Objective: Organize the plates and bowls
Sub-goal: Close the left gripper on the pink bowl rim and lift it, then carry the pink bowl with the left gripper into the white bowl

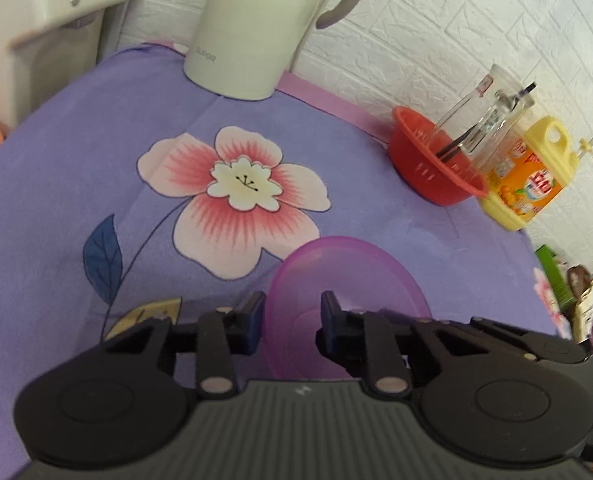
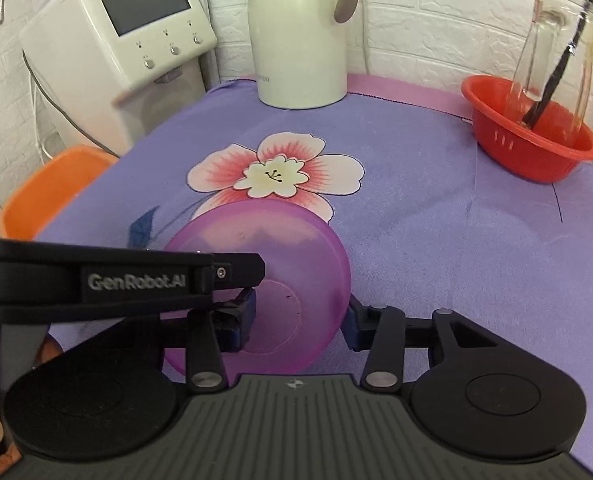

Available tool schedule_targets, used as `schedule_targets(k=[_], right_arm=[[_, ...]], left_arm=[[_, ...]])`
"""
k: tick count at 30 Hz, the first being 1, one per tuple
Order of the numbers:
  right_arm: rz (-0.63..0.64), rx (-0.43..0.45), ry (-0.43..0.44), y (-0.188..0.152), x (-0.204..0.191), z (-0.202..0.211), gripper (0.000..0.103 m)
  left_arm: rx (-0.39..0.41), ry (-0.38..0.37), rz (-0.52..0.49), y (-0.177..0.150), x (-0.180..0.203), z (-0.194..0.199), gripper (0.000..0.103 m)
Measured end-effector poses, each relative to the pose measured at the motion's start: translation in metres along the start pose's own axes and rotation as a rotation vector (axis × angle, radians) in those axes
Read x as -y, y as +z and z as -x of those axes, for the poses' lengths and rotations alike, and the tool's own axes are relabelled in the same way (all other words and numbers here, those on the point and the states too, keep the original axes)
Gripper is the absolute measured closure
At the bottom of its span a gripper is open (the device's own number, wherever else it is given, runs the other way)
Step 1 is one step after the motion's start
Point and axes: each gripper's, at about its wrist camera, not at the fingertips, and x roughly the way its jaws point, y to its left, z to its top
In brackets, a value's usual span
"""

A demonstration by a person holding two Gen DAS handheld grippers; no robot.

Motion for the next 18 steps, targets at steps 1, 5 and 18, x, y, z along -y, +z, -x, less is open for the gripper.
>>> schedule_targets(k=[1,5,18], right_arm=[[0.001,0.002,-0.003,-0.001,-0.001,0.005,0.026],[-0.004,0.014,-0.021,-0.012,-0.002,0.031,0.026],[-0.081,0.042,-0.139,-0.118,0.036,0.18,0.021]], left_arm=[[0.004,-0.008,0.002,-0.001,0.002,0.006,0.082],[0.013,-0.022,-0.026,-0.016,0.024,0.03,0.082],[-0.046,-0.219,-0.107,-0.131,0.134,0.098,0.082]])
